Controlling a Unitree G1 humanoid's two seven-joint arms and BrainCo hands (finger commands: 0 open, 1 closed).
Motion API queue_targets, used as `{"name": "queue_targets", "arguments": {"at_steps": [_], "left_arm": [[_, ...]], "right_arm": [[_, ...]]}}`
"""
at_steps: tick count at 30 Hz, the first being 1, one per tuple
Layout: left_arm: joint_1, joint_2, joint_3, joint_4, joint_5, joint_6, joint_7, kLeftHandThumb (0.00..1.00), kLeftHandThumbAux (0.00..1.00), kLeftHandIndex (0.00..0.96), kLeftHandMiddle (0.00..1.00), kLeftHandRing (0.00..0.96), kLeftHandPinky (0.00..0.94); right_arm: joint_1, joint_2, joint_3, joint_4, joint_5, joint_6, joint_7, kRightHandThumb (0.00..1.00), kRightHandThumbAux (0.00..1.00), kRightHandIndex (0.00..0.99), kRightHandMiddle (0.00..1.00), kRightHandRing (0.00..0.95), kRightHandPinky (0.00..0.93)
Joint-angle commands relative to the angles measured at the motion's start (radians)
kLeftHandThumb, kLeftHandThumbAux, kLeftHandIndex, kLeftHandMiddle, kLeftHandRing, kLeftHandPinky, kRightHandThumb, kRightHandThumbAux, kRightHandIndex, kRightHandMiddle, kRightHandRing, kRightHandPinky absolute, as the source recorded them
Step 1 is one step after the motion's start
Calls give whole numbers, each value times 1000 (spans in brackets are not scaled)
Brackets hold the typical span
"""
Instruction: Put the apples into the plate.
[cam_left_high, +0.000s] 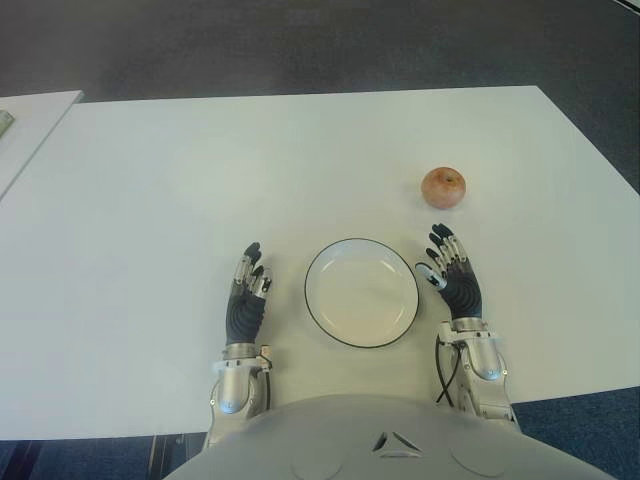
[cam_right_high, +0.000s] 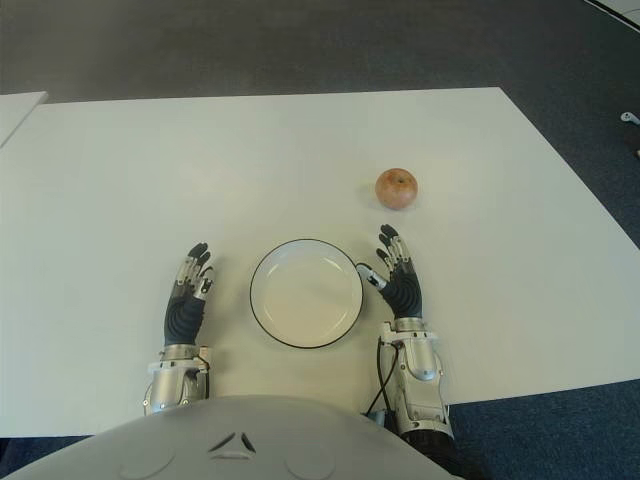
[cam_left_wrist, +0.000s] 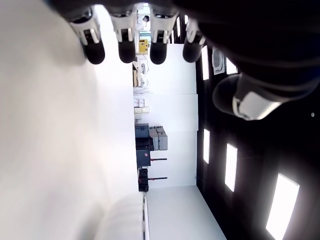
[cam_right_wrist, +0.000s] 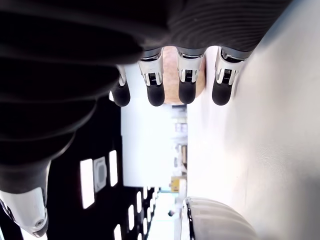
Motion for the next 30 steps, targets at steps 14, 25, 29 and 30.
{"name": "queue_targets", "arguments": {"at_steps": [14,25,29,30], "left_arm": [[69,2,-7,50,15,110,-1,78,386,0,0,0,0],[70,-1,-12,57,30,72,10,57,409,0,0,0,5],[66,2,-14,61,26,61,3,58,416,0,0,0,3],[66,4,-13,61,25,61,0,58,418,0,0,0,3]], "right_arm": [[90,19,5,70,11,97,2,101,630,0,0,0,0],[94,-11,1,9,-44,22,-13,92,646,0,0,0,0],[79,-49,-17,-84,-105,-21,-32,138,648,0,0,0,0],[72,-67,-27,-104,-176,-59,-65,161,649,0,0,0,0]]}}
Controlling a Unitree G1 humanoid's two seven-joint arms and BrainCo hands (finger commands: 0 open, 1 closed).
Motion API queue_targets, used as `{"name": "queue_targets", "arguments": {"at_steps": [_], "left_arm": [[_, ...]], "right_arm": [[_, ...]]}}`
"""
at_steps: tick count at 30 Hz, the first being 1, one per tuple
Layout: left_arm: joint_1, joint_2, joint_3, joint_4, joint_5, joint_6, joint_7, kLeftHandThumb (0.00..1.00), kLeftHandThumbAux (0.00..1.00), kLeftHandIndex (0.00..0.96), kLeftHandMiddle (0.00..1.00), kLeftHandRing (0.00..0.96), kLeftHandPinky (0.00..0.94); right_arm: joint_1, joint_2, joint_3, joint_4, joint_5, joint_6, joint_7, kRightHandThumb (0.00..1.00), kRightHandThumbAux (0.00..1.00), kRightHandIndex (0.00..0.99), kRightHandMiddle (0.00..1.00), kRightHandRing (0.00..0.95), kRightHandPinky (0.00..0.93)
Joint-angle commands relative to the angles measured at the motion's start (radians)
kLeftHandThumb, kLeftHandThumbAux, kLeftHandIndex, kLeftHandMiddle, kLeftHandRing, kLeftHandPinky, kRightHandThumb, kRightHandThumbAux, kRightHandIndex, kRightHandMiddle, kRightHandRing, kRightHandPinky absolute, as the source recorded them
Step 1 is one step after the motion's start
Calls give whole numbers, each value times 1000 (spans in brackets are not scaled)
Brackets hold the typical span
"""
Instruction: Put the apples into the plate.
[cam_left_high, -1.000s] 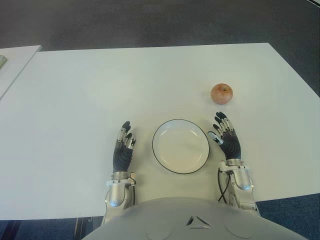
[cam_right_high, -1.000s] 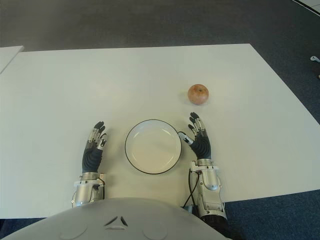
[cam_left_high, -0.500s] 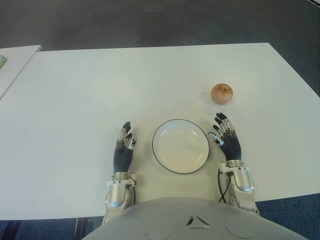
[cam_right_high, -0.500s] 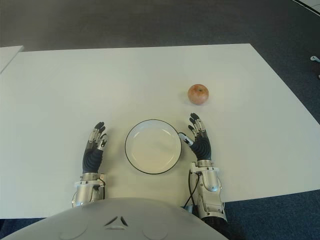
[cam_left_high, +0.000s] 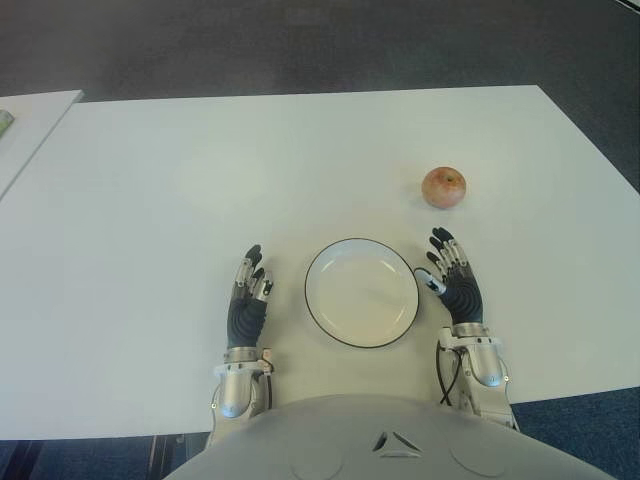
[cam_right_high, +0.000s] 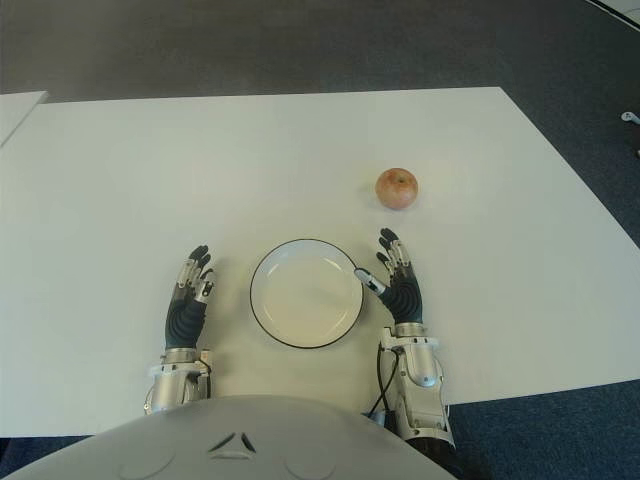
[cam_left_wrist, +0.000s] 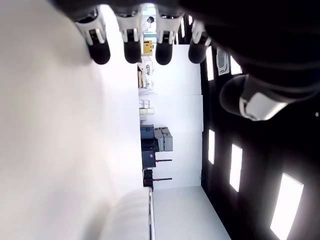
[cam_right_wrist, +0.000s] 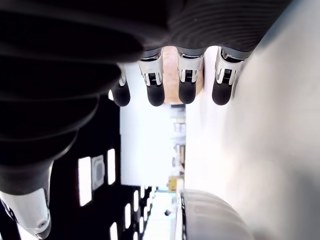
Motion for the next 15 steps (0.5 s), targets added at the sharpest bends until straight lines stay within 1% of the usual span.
{"name": "queue_targets", "arguments": {"at_steps": [1,2,3,4,5,6,7,8,10,11,13,15], "left_arm": [[40,9,-10,82,4,49,-8,58,419,0,0,0,4],[39,10,-10,84,4,46,-9,58,420,0,0,0,6],[39,11,-10,85,4,44,-9,58,420,0,0,0,8],[38,14,-8,90,6,39,-8,58,420,0,0,0,8],[37,16,-7,94,8,35,-7,58,419,0,0,0,9],[36,18,-6,98,14,31,-4,59,417,0,0,0,10],[35,20,-6,101,17,29,-2,59,415,0,0,0,9],[34,23,-5,108,18,28,-4,59,414,0,0,0,9],[32,26,-4,117,18,32,-7,59,406,0,0,0,3],[29,26,-4,122,18,35,-7,58,404,0,0,0,3],[22,28,-3,133,14,53,-13,58,401,0,0,0,1],[18,29,-2,140,11,62,-16,58,402,0,0,0,0]], "right_arm": [[16,-61,-33,-55,-167,-64,-72,174,645,0,0,0,0],[12,-71,-39,-59,-239,-97,-114,192,639,0,0,0,0],[10,-78,-42,-61,-289,-119,-145,208,629,0,0,0,0],[3,-89,-46,-66,-370,-147,-199,214,626,0,0,0,0],[-4,-98,-49,-67,-427,-166,-239,233,608,0,2,0,0],[-23,-120,-54,-64,-503,-183,-294,246,596,0,3,0,1],[-37,-136,-56,-60,-556,-193,-334,261,576,0,7,0,0],[-70,-174,-64,-50,-619,-188,-379,266,569,0,9,0,0],[-115,-231,-70,-31,-700,-174,-442,272,533,1,12,0,0],[-130,-251,-69,-19,-726,-168,-465,272,528,2,12,0,0],[-211,-323,-62,29,-798,-128,-510,273,516,4,11,0,0],[-261,-363,-53,48,-844,-98,-535,290,498,9,4,0,0]]}}
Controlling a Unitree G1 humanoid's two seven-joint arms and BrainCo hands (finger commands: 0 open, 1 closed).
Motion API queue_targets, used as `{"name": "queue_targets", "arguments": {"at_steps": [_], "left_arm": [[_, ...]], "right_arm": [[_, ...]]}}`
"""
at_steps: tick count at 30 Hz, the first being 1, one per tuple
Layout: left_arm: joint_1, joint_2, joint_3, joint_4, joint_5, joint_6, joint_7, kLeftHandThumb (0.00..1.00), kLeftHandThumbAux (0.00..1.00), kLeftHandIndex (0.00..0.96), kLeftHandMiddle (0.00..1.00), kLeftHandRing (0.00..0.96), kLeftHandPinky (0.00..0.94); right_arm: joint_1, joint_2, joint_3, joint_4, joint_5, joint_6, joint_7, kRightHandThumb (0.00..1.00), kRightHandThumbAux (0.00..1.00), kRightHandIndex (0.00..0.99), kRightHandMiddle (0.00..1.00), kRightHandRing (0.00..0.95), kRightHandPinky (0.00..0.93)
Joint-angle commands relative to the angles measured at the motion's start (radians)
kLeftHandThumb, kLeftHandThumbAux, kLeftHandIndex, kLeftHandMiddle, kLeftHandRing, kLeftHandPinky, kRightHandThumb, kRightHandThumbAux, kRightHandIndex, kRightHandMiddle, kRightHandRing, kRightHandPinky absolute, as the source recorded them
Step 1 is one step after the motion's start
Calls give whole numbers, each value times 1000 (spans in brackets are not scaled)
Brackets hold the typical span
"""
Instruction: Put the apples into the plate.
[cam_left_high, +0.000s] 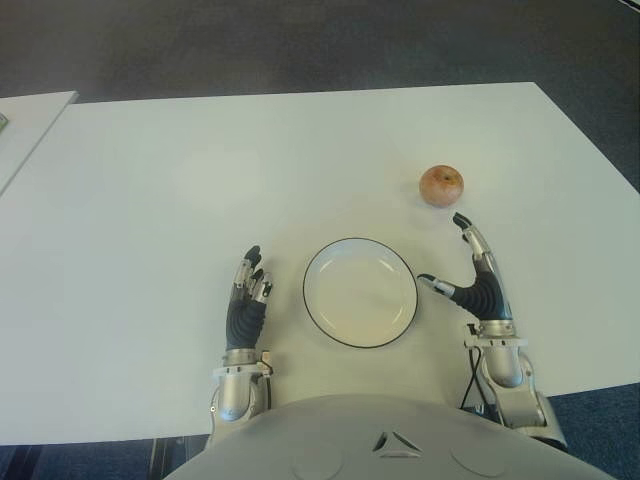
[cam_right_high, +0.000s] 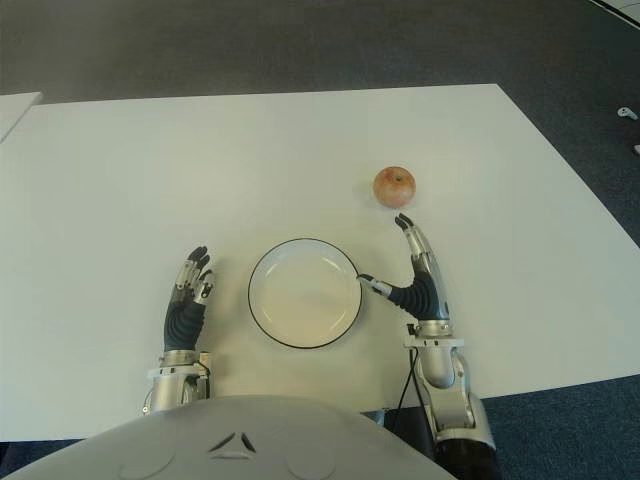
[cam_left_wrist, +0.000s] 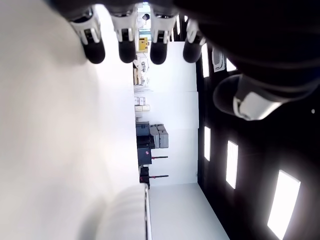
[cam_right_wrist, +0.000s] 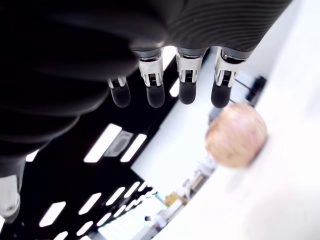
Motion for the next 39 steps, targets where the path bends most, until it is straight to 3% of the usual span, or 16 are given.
{"name": "queue_targets", "arguments": {"at_steps": [1,5,8,17,25,32,39], "left_arm": [[15,22,-3,131,12,104,-16,57,401,0,0,0,0],[7,21,-4,146,10,109,-16,57,396,0,0,0,0],[8,21,-10,148,9,96,-18,60,389,0,0,0,0],[3,28,-9,148,6,103,-18,62,395,0,0,0,0],[8,33,1,154,1,100,-15,63,395,0,0,0,0],[17,34,14,163,-1,91,-5,65,377,0,0,0,0],[18,31,13,160,10,67,4,71,391,0,0,0,0]], "right_arm": [[-208,-172,18,86,-285,54,-170,300,491,9,2,0,0],[-297,-199,62,135,-371,122,-226,342,468,9,0,0,0],[-390,-202,127,213,-444,216,-232,392,437,11,0,0,0],[-644,-203,303,509,-510,372,-226,414,354,2,0,0,0],[-774,-208,400,732,-477,378,-259,394,290,0,0,0,0],[-926,-155,478,1012,-458,382,-287,376,252,0,0,0,0],[-997,-123,525,1125,-428,384,-291,359,243,0,0,0,0]]}}
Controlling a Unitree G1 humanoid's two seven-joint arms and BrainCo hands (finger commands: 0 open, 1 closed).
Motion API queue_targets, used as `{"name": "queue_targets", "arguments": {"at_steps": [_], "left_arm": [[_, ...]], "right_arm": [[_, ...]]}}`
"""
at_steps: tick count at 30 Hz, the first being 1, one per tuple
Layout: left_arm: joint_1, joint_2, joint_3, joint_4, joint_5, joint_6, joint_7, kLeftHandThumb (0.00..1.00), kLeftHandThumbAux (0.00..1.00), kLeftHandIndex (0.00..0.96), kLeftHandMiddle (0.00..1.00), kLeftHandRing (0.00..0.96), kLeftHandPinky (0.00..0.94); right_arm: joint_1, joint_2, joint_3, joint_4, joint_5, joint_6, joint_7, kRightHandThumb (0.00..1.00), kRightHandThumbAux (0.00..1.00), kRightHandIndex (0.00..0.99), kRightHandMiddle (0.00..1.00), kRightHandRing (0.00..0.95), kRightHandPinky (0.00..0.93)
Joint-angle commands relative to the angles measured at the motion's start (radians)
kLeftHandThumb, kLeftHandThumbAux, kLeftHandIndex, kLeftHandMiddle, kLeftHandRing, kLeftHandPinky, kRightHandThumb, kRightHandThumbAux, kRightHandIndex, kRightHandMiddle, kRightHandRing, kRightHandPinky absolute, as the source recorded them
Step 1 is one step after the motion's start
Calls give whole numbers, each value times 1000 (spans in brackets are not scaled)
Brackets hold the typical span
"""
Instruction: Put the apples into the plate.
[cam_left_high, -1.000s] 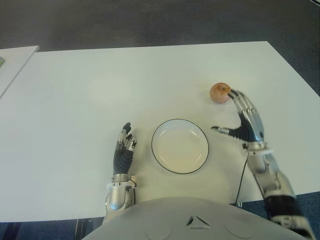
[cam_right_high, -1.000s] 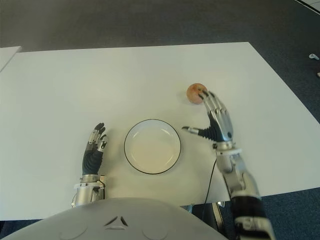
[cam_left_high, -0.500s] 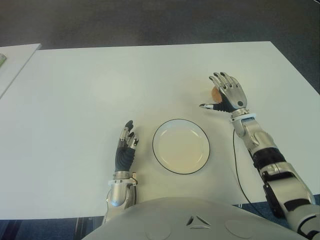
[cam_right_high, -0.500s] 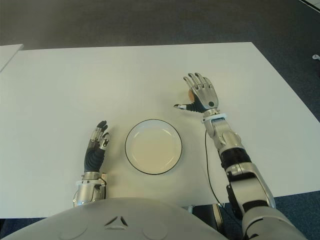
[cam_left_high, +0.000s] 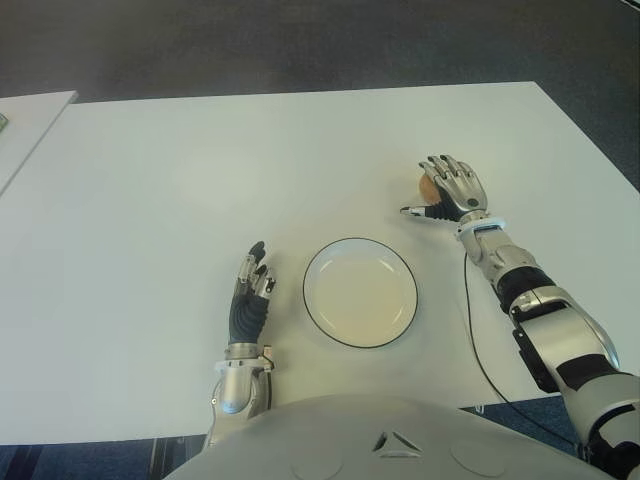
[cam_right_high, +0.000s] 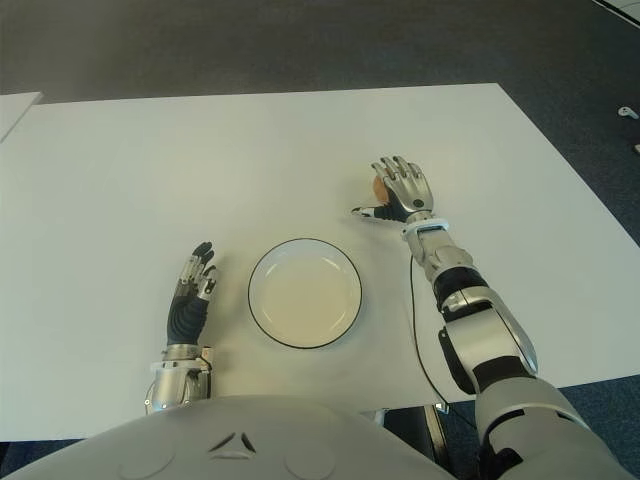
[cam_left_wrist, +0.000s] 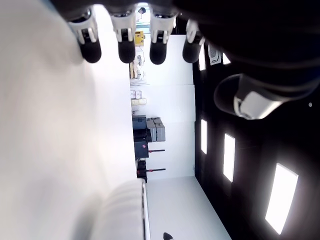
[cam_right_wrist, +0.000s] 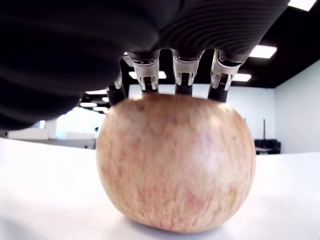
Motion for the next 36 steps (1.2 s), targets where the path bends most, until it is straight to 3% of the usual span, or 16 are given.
{"name": "queue_targets", "arguments": {"at_steps": [1,18,23,36], "left_arm": [[55,15,11,130,17,76,12,69,394,0,0,0,0],[82,22,14,100,30,80,9,46,381,0,0,0,0],[81,26,11,100,15,56,-4,37,389,0,0,0,0],[81,34,10,87,14,88,-12,37,391,0,0,0,6]], "right_arm": [[-56,36,40,72,37,3,-8,354,246,0,0,0,0],[-85,68,99,142,132,16,5,326,269,0,0,0,0],[-89,65,103,163,155,23,18,317,285,0,0,0,0],[-86,57,115,181,194,43,73,314,315,0,0,0,0]]}}
